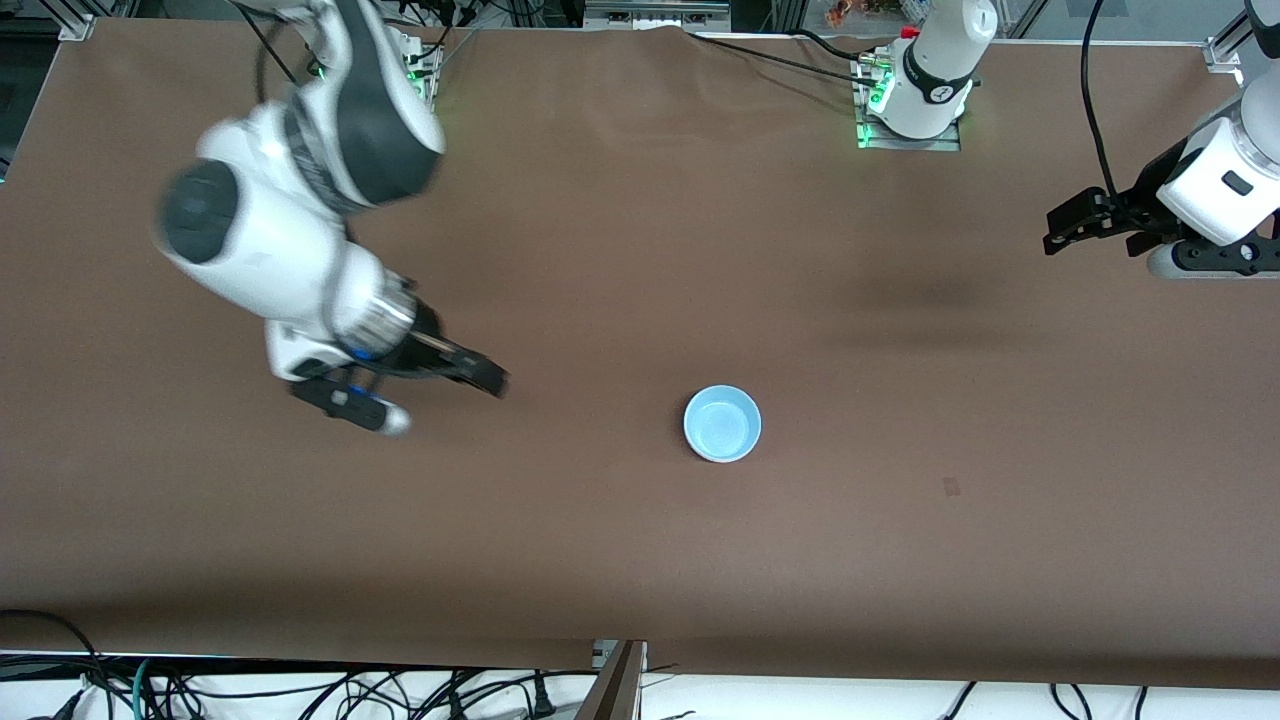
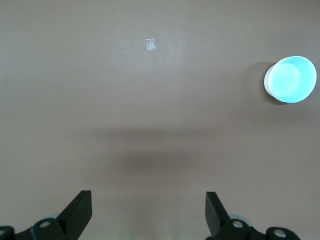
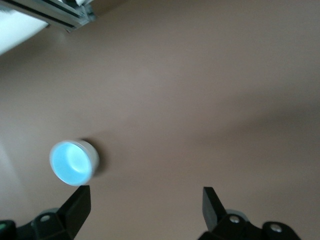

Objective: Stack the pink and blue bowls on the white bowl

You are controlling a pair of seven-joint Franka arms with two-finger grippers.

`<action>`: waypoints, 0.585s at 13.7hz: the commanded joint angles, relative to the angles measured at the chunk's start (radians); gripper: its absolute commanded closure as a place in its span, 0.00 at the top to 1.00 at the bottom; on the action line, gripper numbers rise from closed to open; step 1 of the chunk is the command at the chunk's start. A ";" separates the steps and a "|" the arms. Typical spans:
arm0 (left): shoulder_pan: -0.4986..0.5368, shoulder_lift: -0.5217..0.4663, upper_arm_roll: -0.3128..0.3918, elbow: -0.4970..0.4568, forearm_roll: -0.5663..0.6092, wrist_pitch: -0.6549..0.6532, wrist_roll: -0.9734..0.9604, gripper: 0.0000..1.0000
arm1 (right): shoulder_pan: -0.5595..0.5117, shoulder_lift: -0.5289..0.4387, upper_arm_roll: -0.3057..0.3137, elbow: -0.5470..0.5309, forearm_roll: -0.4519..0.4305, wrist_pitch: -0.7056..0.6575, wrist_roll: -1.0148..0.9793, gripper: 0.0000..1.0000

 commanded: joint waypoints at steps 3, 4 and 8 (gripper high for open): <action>-0.002 -0.006 -0.001 0.005 0.010 -0.009 -0.007 1.00 | 0.015 -0.256 -0.012 -0.268 -0.199 -0.071 -0.199 0.99; -0.002 -0.006 -0.001 0.005 0.010 -0.009 -0.007 1.00 | 0.015 -0.298 -0.013 -0.326 -0.207 -0.050 -0.233 0.99; -0.002 -0.006 -0.001 0.005 0.010 -0.009 -0.007 1.00 | 0.014 -0.323 -0.043 -0.386 -0.230 0.007 -0.298 0.99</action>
